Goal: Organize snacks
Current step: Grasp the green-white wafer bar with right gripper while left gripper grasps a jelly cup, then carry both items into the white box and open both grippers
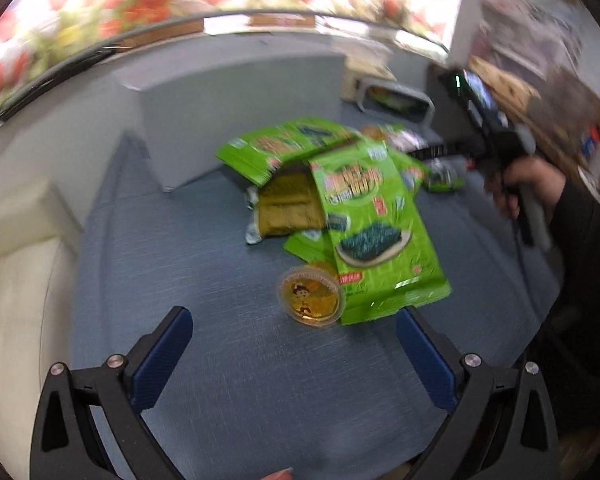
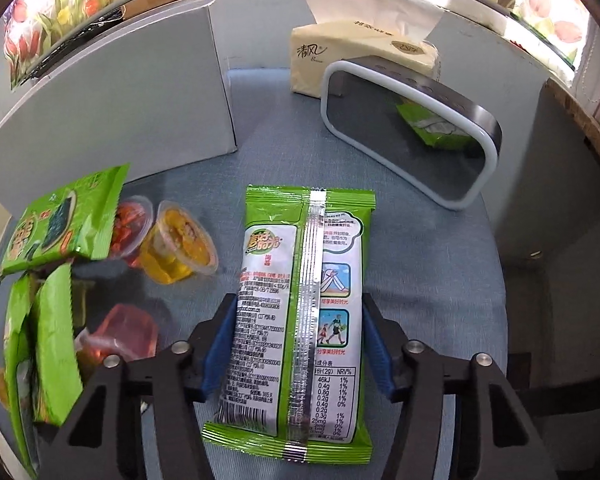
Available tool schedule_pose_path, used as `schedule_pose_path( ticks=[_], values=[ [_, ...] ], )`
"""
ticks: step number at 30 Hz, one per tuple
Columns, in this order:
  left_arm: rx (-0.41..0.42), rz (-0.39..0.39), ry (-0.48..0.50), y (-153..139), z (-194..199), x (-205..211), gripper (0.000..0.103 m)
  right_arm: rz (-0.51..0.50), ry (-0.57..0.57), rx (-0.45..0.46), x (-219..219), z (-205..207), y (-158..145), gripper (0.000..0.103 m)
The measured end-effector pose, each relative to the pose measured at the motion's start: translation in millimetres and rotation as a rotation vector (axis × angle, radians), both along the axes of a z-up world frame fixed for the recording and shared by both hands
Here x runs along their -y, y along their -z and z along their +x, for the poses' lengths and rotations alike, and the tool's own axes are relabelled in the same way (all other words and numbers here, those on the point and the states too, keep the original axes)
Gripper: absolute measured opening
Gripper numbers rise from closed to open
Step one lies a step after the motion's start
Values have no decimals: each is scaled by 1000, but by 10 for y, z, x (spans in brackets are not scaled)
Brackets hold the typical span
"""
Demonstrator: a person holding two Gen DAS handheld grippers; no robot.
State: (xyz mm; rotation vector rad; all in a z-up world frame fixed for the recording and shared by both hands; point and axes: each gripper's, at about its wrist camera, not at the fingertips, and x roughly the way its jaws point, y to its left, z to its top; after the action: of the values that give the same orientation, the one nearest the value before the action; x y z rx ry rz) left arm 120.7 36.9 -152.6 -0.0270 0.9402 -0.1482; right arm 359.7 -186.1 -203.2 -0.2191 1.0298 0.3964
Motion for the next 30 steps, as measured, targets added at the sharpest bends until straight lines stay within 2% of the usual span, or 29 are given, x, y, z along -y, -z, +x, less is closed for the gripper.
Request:
schedule_pose_path(
  ticks=[5, 9, 11, 13, 14, 15, 19, 24, 30],
  values=[
    [-24, 33, 108, 179, 201, -17, 103, 34, 6, 1, 111, -167, -62, 61],
    [-33, 32, 157, 257, 378, -42, 102, 83, 5, 19, 244, -495, -174, 61],
    [-44, 24, 182, 289, 446, -24, 97, 106, 11, 22, 309, -678, -234, 61],
    [-70, 35, 202, 343, 511, 0, 69, 115, 18, 38, 398, -824, -258, 61],
    [-78, 55, 198, 374, 538, 26, 64, 126, 25, 40, 428, -908, -283, 61],
    [-55, 92, 193, 371, 536, 55, 51, 143, 29, 40, 463, -981, -308, 61],
    [-56, 71, 187, 359, 568, 54, 49, 177, 37, 50, 535, -1217, -424, 62],
    [-11, 68, 200, 293, 446, 82, 48, 190, 32, 73, 496, -1332, -517, 62],
    [55, 47, 113, 65, 316, 77, 48, 221, 23, 99, 513, -1622, -693, 62]
  ],
)
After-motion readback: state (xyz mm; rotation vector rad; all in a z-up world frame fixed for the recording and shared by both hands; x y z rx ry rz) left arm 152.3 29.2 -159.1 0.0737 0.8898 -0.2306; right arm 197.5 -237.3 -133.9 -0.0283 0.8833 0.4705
